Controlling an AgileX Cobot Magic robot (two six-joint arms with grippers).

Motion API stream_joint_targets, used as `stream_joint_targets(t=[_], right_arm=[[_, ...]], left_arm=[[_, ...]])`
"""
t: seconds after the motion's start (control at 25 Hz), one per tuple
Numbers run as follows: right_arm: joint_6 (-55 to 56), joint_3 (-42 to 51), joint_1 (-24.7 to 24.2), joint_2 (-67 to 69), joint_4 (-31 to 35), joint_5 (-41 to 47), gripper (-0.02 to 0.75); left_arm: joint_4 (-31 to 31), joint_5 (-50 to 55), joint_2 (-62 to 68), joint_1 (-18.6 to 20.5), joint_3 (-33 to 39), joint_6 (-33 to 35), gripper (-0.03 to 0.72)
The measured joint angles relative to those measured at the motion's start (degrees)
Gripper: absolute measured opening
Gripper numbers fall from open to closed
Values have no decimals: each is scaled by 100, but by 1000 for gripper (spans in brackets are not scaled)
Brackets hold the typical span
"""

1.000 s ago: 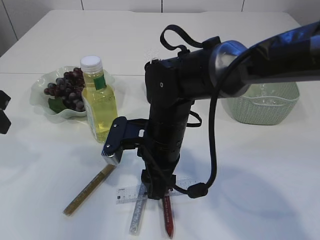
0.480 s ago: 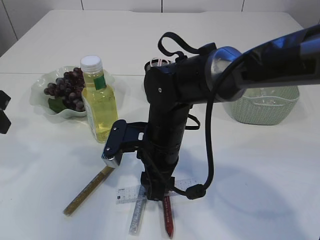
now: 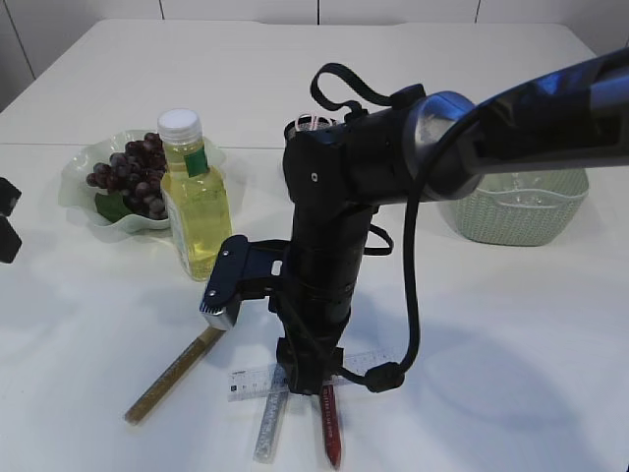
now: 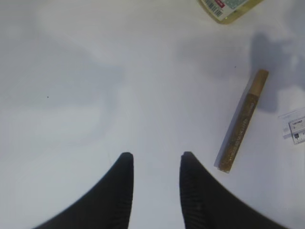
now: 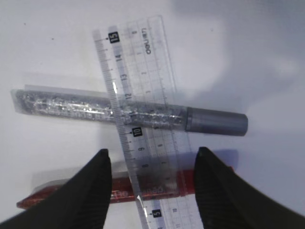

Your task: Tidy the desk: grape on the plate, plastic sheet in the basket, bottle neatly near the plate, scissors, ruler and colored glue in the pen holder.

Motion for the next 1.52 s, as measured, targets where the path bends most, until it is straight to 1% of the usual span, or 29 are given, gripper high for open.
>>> stream_joint_targets(t=[0.76, 0.88, 1.04, 1.52], right_arm=[[-10, 0, 0, 218, 0, -104, 436], [-10, 0, 0, 278, 0, -104, 408], [-10, 0, 0, 293, 11, -104, 318], [-10, 0, 0, 281, 11, -81, 309]], left_arm=[[0, 0, 0, 0, 0, 0, 242], [-10, 0, 0, 0, 0, 0, 242], [-10, 0, 0, 0, 0, 0, 242], [-10, -13, 0, 0, 0, 0, 243]])
